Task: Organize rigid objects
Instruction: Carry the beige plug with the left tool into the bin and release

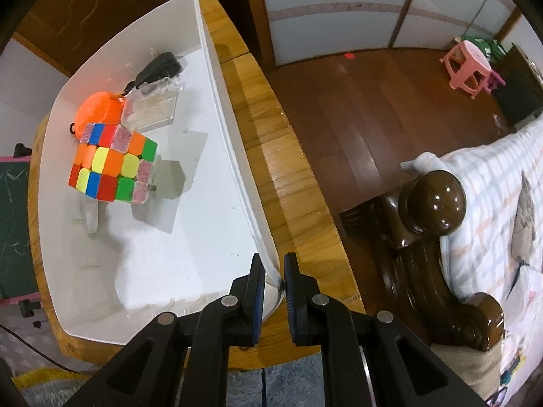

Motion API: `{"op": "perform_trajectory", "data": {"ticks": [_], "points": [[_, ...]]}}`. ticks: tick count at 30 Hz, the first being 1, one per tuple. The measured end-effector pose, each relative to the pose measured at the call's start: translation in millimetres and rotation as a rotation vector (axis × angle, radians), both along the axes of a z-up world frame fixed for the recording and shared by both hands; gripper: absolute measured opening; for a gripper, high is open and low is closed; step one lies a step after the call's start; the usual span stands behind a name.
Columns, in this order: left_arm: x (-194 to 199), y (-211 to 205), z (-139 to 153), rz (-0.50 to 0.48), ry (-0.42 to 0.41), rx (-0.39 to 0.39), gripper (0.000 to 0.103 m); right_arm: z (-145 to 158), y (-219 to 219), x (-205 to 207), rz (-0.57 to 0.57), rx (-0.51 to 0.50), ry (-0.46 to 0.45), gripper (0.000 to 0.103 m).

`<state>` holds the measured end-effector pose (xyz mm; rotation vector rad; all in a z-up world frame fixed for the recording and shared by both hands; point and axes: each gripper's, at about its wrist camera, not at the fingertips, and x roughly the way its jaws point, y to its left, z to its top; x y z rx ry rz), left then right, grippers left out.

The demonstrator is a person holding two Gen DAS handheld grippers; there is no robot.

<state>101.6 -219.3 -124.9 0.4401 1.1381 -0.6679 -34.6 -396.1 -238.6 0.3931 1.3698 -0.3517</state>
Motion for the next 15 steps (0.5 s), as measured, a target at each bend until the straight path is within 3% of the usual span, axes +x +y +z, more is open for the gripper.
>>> {"op": "perform_trajectory", "data": {"ticks": [8,15], "points": [[-4,-76,-35,-0.039,0.054,0.083,0.066,2,2,-3,0.055,-0.003,-0.038,0.011],[6,-112,-66,-0.012,0.100,0.170,0.066,3,3,-6,0.094,0.002,-0.061,0.011]]}}
